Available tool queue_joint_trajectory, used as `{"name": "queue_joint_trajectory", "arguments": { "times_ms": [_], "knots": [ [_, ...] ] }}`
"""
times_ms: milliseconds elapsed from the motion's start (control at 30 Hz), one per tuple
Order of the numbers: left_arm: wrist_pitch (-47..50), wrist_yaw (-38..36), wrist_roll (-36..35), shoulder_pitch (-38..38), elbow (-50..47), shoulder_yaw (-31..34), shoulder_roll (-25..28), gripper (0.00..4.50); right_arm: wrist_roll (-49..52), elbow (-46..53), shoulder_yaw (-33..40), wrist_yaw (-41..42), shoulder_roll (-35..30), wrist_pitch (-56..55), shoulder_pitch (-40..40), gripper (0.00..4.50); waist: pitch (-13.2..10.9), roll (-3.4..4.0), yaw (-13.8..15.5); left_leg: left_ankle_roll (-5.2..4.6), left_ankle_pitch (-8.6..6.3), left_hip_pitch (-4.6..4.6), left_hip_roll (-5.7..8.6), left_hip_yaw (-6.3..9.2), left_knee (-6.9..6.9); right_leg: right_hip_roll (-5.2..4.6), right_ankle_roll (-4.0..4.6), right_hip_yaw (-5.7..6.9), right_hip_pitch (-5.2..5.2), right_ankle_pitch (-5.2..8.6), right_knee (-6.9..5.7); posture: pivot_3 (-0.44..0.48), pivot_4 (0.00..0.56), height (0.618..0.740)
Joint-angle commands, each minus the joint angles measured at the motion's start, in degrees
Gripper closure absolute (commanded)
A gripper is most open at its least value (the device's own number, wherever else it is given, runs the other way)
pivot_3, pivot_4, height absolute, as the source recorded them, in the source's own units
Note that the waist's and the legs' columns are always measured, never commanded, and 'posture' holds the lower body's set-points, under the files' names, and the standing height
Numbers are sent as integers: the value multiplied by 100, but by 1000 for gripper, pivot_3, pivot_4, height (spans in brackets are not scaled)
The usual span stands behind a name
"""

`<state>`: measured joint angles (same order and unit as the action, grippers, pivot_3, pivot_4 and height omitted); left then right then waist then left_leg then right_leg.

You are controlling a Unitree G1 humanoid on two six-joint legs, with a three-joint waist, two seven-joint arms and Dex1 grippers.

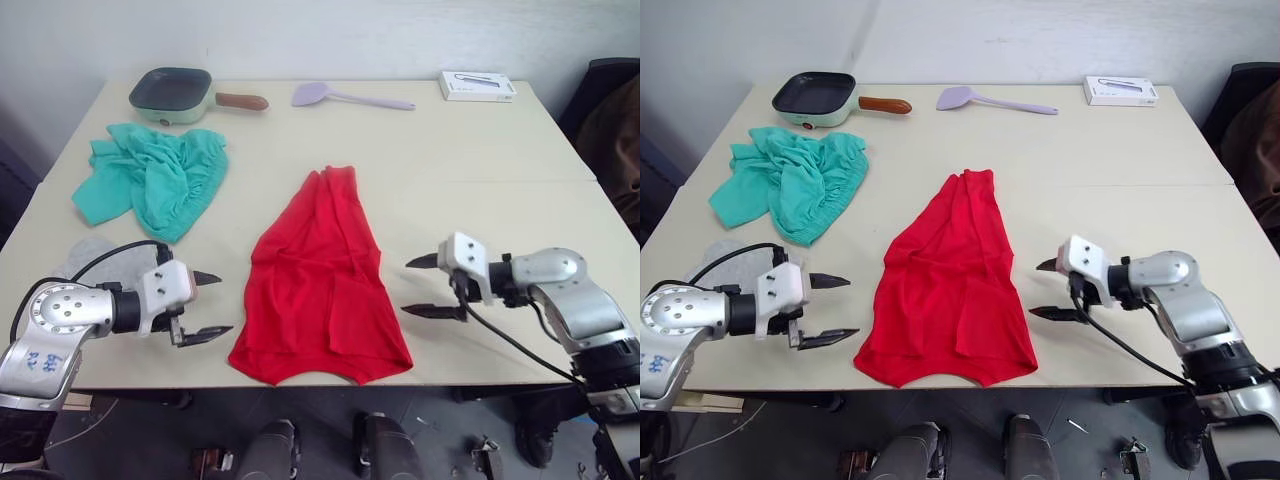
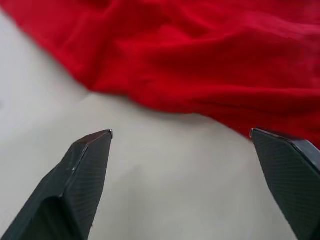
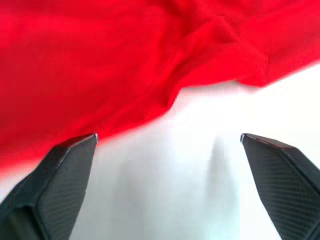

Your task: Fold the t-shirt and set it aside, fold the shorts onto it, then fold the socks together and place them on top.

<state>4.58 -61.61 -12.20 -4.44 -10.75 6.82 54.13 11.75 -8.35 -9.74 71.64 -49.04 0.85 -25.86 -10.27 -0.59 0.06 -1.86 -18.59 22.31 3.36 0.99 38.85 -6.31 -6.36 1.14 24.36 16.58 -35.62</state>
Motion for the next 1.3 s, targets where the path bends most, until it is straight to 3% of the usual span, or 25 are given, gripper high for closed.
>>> {"name": "queue_joint_trajectory", "arguments": {
  "times_ms": [33,100,300,533,800,1000,1133,1300],
  "knots": [
    [-1534,-218,503,53,110,-183,121,31,-346,-593,76,533,-172,-2544,147,0,-2,5,-19,-2,-1,-3,0,-3,-3,0,0,-2,0,0,-1,0,150,740],
    [-1942,-170,657,-75,345,-346,25,31,-617,-1044,-90,636,-176,-3780,135,0,-3,6,-25,-2,-1,-5,-2,-7,-5,3,0,-3,0,0,-2,0,150,740],
    [-3410,-104,1417,-669,1368,-1023,-54,31,-787,-1472,-430,580,182,-4749,-48,0,-2,11,-40,-2,0,-26,-13,-17,-6,14,0,-4,-11,0,-9,0,150,740],
    [-4675,-185,1852,-1435,2476,-1529,98,31,-1056,-1383,-675,347,388,-5019,-78,0,1,14,-36,-6,-9,-203,-24,-14,-89,16,11,-9,-177,6,41,0,150,740],
    [-5216,-161,1868,-1642,2923,-1833,141,31,-1100,-1159,-813,139,431,-4902,-27,0,13,33,-53,7,-17,-212,-51,-15,-90,37,20,-10,-184,11,43,0,150,740],
    [-4972,-331,1654,-1619,2842,-1964,162,31,-1012,-827,-860,130,413,-4708,53,0,36,68,-40,9,-21,-213,-56,-16,-90,43,24,-12,-184,13,43,0,150,740],
    [-3393,-979,266,-1087,2170,-1625,479,31,-858,-664,-823,149,342,-4508,111,0,35,68,-91,10,-28,-207,-66,-18,-89,52,30,-16,-178,16,44,0,150,740],
    [-2698,-1153,-134,-798,1612,-1371,648,31,-725,-540,-816,219,286,-4345,201,0,32,65,-145,14,-47,-201,-84,-14,-89,71,42,-12,-176,23,39,0,150,740]
  ]
}}
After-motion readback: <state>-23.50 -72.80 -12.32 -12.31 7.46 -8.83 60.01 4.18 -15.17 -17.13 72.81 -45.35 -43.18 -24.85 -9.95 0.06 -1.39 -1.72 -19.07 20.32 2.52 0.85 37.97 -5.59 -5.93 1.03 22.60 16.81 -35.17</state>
